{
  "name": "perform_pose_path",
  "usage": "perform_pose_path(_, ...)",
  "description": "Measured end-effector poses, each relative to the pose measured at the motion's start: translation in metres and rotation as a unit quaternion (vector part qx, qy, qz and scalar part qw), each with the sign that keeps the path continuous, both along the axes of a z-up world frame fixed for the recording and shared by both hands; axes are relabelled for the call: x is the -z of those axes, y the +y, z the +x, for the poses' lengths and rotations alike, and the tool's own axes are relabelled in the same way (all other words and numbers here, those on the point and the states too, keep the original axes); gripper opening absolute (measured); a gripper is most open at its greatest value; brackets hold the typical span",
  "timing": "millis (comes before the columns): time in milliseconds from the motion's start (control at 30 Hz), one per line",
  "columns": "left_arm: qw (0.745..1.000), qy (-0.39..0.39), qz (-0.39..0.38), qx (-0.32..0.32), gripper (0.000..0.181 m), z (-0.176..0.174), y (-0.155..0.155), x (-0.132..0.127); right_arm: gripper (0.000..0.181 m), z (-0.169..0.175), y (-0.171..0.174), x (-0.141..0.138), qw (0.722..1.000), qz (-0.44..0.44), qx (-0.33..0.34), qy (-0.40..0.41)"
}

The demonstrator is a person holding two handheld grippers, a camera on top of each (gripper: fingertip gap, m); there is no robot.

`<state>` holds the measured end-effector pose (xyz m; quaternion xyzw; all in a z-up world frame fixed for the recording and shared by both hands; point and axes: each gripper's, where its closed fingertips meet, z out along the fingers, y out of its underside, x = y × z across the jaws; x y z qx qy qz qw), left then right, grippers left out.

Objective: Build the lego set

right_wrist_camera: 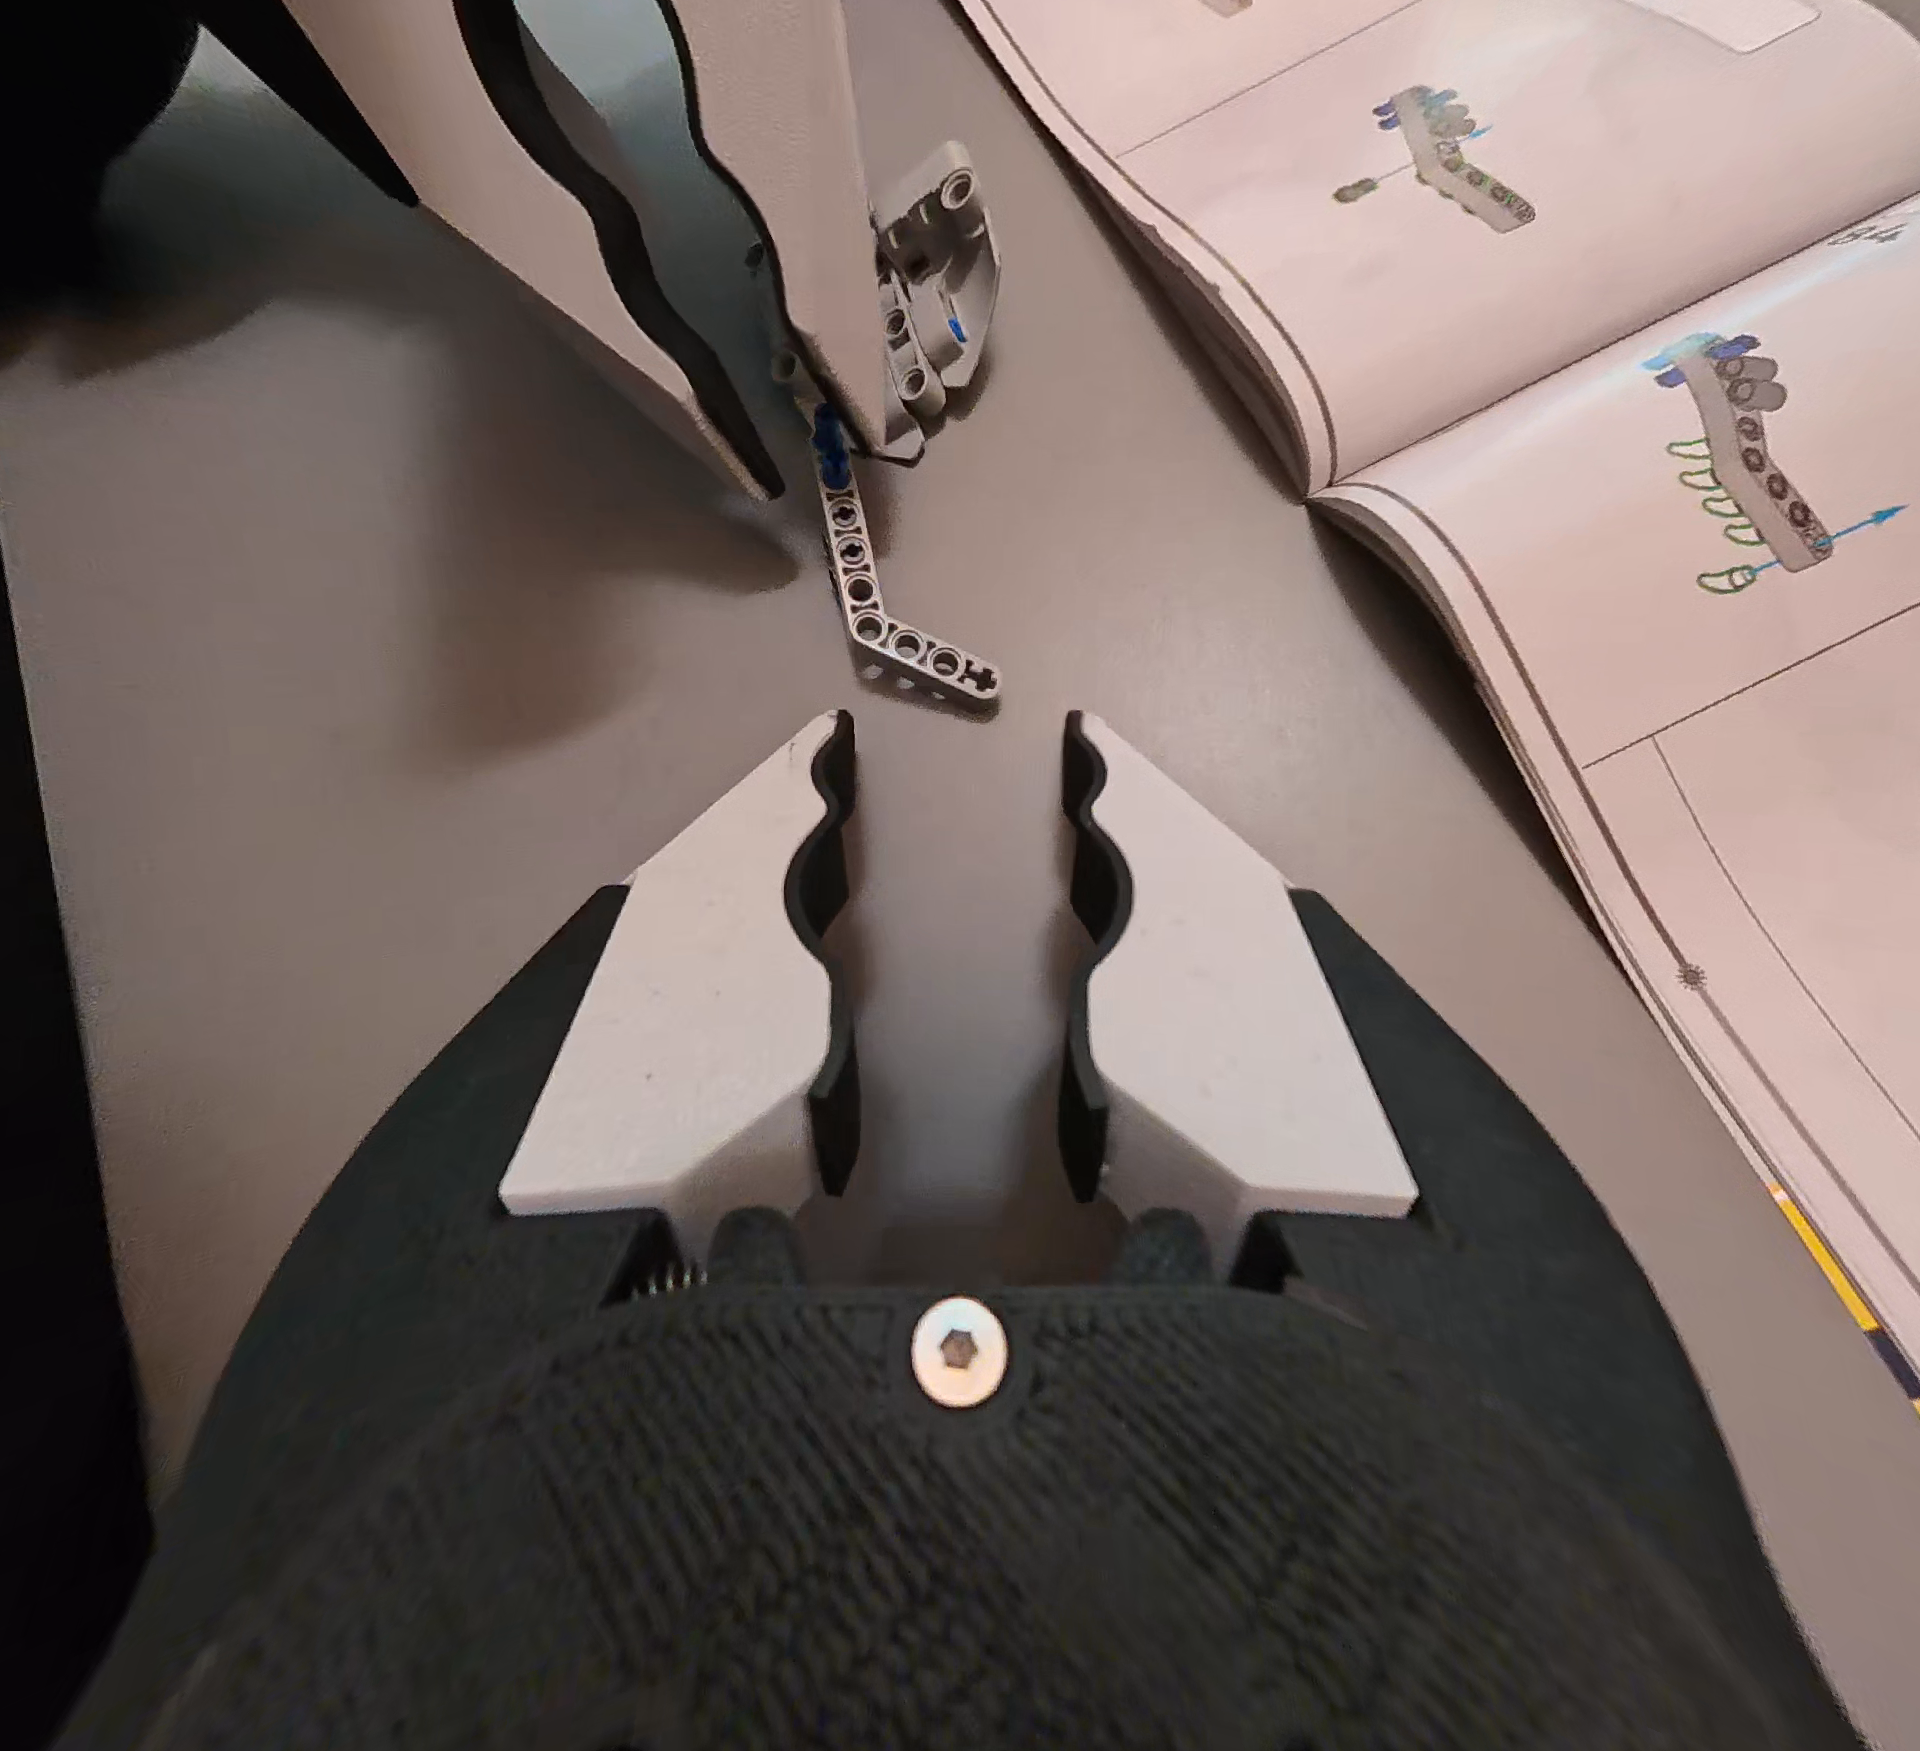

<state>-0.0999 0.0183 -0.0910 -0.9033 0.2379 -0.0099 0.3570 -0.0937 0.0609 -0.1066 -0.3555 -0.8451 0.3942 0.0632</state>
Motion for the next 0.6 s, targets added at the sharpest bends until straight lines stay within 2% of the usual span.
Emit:
perform_pose_path(33,1.0,-0.003,0.009,-0.002,0.015,0.001,0.0,-0.004,0.037,0.0,0.0,-0.001,1.0,-0.001,0.001,0.001)
perform_pose_path(200,0.997,-0.033,0.069,-0.024,0.016,0.007,-0.009,-0.03,0.042,-0.001,0.007,-0.001,1.0,0.007,0.01,0.01)
perform_pose_path(300,0.988,-0.051,0.134,-0.054,0.016,0.006,-0.026,-0.063,0.045,-0.004,0.009,-0.009,0.999,0.012,0.012,0.041)
perform_pose_path(367,0.979,-0.049,0.173,-0.096,0.015,-0.008,-0.049,-0.088,0.05,-0.01,0.01,-0.021,0.996,0.012,0.019,0.081)
perform_pose_path(433,0.966,-0.026,0.195,-0.166,0.012,-0.039,-0.084,-0.111,0.051,-0.014,0.008,-0.034,0.992,0.005,0.02,0.121)
perform_pose_path(500,0.943,0.03,0.178,-0.281,0.01,-0.091,-0.137,-0.127,0.052,-0.018,0.005,-0.042,0.988,0.003,0.023,0.15)
perform_pose_path(567,0.892,0.096,0.126,-0.424,0.005,-0.151,-0.211,-0.136,0.052,-0.02,-0.001,-0.048,0.985,0.001,0.022,0.171)
perform_pose_path(600,0.868,0.095,0.087,-0.48,0.005,-0.171,-0.246,-0.134,0.052,-0.021,-0.005,-0.05,0.984,-0.005,0.022,0.177)
